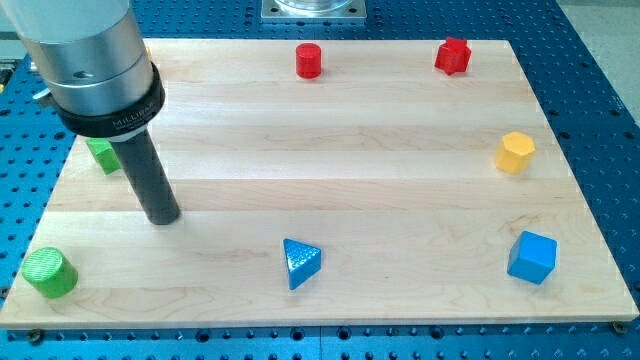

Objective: Move the green star into the green circle

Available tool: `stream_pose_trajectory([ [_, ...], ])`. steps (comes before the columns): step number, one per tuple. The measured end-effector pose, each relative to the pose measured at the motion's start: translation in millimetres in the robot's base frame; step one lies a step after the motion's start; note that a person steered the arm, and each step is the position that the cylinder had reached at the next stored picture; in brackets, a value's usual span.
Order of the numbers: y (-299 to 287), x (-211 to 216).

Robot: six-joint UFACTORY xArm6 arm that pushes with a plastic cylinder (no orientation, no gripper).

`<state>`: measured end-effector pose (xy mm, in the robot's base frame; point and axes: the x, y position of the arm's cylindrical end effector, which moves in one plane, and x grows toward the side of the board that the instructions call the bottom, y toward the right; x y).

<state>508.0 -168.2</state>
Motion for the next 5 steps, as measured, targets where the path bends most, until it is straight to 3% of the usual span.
stream_pose_trajectory([
  [2, 3, -13],
  [3, 3, -94],
  [4, -39, -136],
  [5, -58, -81],
])
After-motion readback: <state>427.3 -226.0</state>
